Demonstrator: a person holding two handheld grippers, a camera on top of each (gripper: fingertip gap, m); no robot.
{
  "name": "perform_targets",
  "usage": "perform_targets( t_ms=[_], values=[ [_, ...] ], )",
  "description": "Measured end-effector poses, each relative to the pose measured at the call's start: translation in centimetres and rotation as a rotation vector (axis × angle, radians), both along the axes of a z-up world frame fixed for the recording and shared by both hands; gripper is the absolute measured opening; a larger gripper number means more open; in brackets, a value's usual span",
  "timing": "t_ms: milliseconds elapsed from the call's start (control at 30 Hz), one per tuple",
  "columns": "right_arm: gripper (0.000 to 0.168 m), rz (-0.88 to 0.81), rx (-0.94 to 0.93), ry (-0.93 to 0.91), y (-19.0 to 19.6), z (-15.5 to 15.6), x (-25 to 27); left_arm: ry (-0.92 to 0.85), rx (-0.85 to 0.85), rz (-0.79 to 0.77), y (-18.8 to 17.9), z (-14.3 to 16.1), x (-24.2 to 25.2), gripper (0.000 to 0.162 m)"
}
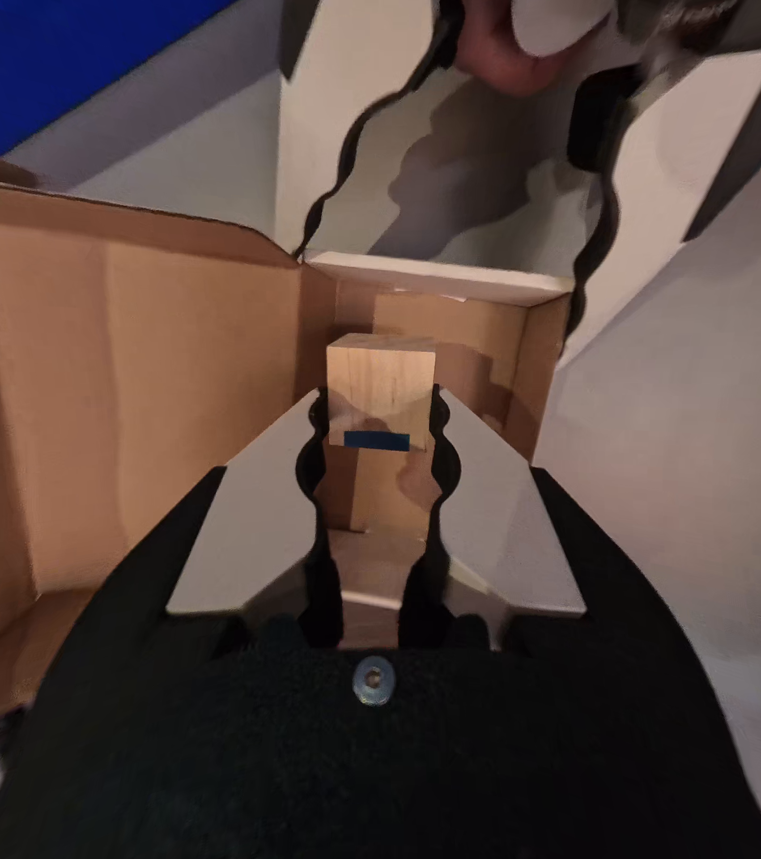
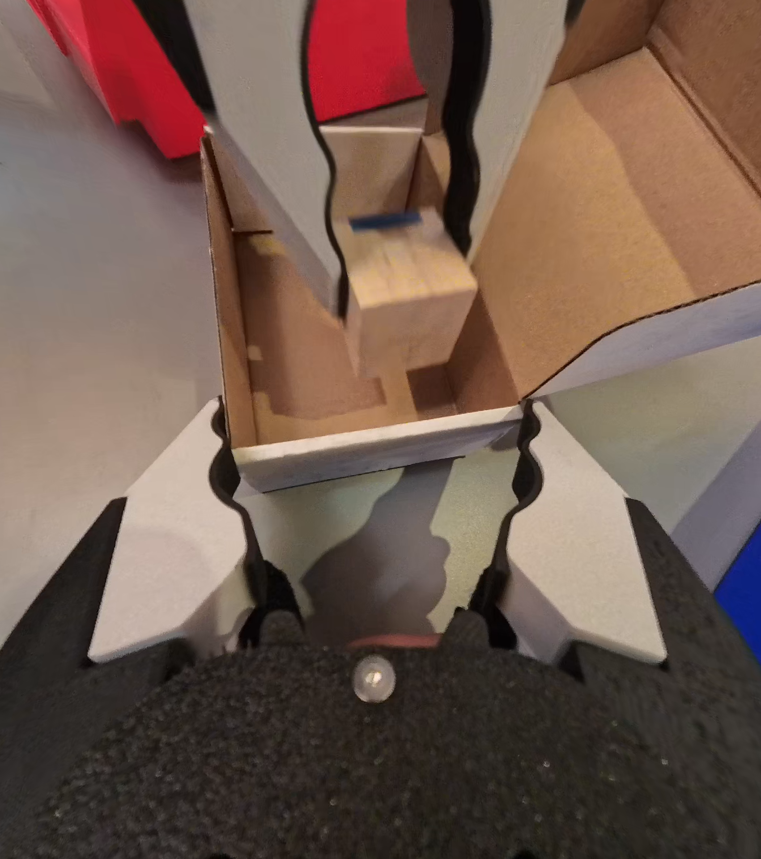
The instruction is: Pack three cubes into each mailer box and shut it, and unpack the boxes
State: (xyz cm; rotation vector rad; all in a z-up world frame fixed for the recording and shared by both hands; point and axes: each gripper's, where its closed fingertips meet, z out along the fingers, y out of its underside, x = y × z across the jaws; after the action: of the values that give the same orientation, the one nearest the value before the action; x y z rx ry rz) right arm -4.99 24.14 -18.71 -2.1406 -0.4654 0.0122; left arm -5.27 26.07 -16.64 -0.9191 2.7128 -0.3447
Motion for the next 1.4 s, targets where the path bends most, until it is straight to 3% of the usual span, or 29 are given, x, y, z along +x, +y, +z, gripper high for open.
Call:
perform_targets(
  t_ms=[167,500,600,767,867,967,1100,1233,1400],
  values=[
    [0.121,-0.003,0.006,0.008,0.0,0.0,0.0,0.051,0.000,-0.054,0.3,-3.0,0.4,0.041],
    [0.121,-0.005,0.011,0.016,0.0,0.0,0.0,0.067,0.043,-0.045,0.1,-3.1,0.5,0.046],
    [0.121,-0.007,0.013,0.018,0.0,0.0,0.0,0.005,0.002,0.023,1.0,-0.1,0.2,0.053],
    [0.121,-0.006,0.014,0.019,0.0,0.0,0.0,-0.148,-0.041,0.205,5.2,8.0,-2.9,0.051],
    [0.121,-0.006,0.014,0.019,0.0,0.0,0.0,-0.116,-0.061,0.311,8.4,9.7,-6.9,0.052],
    [0.121,-0.005,0.013,0.018,0.1,0.0,0.0,-0.060,0.047,0.383,12.9,8.2,-10.7,0.051],
    [0.121,0.000,0.010,0.015,0.0,0.0,0.0,0.053,0.293,0.429,19.4,3.3,-15.0,0.044],
    [0.121,0.003,0.007,0.013,0.0,0.0,0.0,0.170,0.349,0.427,21.8,-0.9,-17.4,0.044],
    [0.121,0.006,0.007,0.012,0.0,0.0,0.0,0.204,0.278,0.463,22.5,-3.5,-17.0,0.046]
  ],
)
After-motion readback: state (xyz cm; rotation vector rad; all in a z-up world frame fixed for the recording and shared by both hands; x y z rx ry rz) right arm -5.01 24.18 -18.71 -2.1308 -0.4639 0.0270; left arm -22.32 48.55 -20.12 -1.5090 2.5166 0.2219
